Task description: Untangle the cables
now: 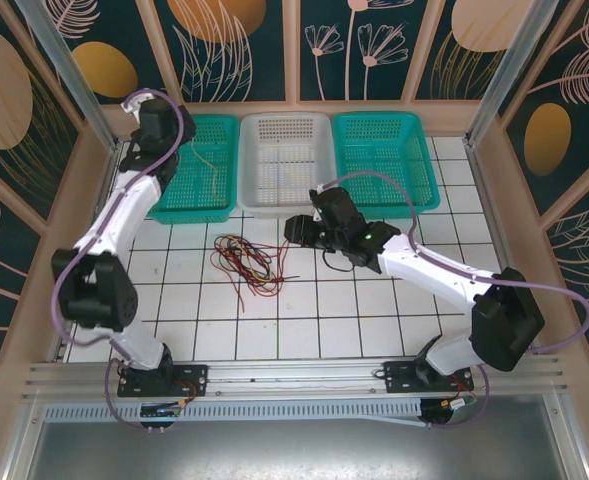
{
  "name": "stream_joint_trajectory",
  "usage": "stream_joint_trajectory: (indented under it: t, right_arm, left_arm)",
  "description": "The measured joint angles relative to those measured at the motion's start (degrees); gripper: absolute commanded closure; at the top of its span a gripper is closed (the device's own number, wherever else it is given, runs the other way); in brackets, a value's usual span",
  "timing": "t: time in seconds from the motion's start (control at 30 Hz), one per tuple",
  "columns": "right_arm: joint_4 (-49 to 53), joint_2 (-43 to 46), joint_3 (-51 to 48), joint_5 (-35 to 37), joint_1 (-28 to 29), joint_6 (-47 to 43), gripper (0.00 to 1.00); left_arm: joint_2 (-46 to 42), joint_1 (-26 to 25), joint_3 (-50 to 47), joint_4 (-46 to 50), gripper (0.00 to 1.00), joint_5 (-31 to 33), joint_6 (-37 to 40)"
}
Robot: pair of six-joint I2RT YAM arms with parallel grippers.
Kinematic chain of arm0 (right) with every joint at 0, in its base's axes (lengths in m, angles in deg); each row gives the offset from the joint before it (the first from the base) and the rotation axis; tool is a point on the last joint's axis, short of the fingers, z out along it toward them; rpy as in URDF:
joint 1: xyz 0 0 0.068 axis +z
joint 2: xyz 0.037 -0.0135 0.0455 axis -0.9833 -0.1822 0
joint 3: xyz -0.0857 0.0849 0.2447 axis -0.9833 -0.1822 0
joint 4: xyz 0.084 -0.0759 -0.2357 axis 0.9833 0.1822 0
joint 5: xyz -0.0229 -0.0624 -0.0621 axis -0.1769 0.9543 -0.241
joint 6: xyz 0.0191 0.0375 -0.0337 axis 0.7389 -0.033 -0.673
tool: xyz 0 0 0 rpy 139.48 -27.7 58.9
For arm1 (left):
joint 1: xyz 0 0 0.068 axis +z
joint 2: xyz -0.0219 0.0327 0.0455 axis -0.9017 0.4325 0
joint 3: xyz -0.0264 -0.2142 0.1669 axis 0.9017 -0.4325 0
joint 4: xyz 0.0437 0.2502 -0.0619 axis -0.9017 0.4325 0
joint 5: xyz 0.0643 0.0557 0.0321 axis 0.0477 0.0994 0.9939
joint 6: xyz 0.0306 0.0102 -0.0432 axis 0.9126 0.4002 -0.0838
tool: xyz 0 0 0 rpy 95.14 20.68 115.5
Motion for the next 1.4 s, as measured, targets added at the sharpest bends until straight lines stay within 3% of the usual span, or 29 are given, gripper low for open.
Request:
stream_joint_trajectory:
  t: [0.13, 0.27, 0.47, 1.0, 1.4]
  right_arm:
    - [-0.07, -0.44, 0.0, 0.15, 1.22, 0.0, 0.58]
    - [-0.04, -2.08, -0.63, 0.15, 1.77, 0.0, 0.53]
    - [0.0, -6.88, -1.27, -0.13, 2.03, 0.44, 0.52]
    - [2.71, -13.73, 2.43, -0.28, 5.03, -0.66, 0.55]
    - [5.53, -20.81, 4.96, 2.05, 5.01, -0.63, 0.66]
  left_arm:
    - [-10.49, 0.0, -12.79, -1.57, 0.29, -8.83, -2.43]
    - [-15.19, -0.48, -27.23, -3.41, 0.29, -18.67, -6.05]
    - [-18.27, -4.22, -42.51, -3.76, 0.29, -24.74, -10.21]
    - [-13.97, -8.2, -47.82, -9.05, 0.49, -27.1, -14.4]
    - [-15.69, -10.21, -51.34, -11.28, 0.51, -29.05, -18.99]
